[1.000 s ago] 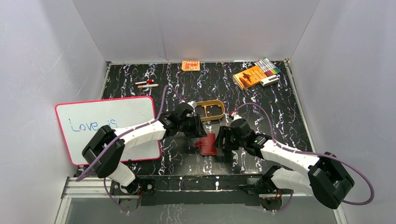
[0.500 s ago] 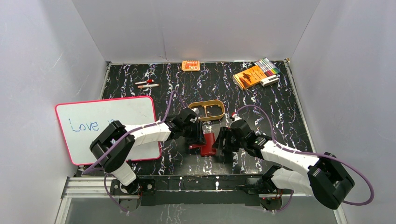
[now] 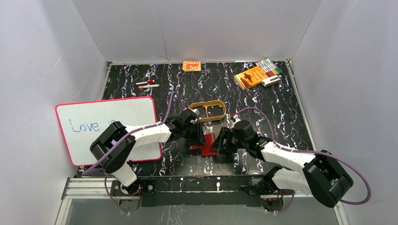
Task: Put the credit cards into the card holder
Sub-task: Pick up the card holder from the center of the board.
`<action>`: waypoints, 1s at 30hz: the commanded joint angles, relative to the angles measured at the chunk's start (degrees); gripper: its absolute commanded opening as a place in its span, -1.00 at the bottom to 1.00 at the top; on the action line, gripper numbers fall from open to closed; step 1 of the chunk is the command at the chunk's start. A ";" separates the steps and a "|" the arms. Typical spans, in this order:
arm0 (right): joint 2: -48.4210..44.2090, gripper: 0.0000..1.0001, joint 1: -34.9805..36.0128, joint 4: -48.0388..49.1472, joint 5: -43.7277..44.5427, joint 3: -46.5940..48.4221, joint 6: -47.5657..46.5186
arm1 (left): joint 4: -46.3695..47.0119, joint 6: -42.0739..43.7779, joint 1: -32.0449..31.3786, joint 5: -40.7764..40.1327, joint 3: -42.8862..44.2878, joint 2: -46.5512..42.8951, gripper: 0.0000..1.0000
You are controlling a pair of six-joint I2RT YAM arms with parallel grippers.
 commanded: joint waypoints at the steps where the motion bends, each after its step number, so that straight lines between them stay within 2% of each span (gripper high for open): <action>1: 0.67 0.41 -2.31 8.75 -5.67 -2.22 2.00 | -3.48 0.54 0.07 -3.88 -2.92 2.13 -0.43; 12: 6.82 0.29 -4.53 18.00 -10.81 -4.81 3.85 | -3.25 -0.28 0.20 -5.10 -4.39 3.30 -0.45; 15: 8.82 0.19 -4.69 19.94 -11.53 -4.57 4.17 | -3.00 -0.54 0.26 -5.12 -4.89 3.64 -0.46; 18: 10.92 0.00 -4.67 21.60 -12.24 -4.22 4.40 | -2.52 -0.97 0.43 -4.86 -5.62 3.92 -0.46; 24: 14.20 -0.16 -4.67 23.57 -13.39 -3.30 4.63 | -2.16 -1.58 0.77 -4.59 -6.46 3.93 -0.47; 27: 15.82 -0.16 -4.69 24.68 -14.47 -2.92 4.76 | -1.57 -1.87 0.94 -4.13 -6.92 4.22 -0.47; 30: 17.24 -0.06 -4.67 26.23 -15.61 -2.60 4.80 | -0.91 -2.01 1.15 -3.52 -7.18 4.68 -0.48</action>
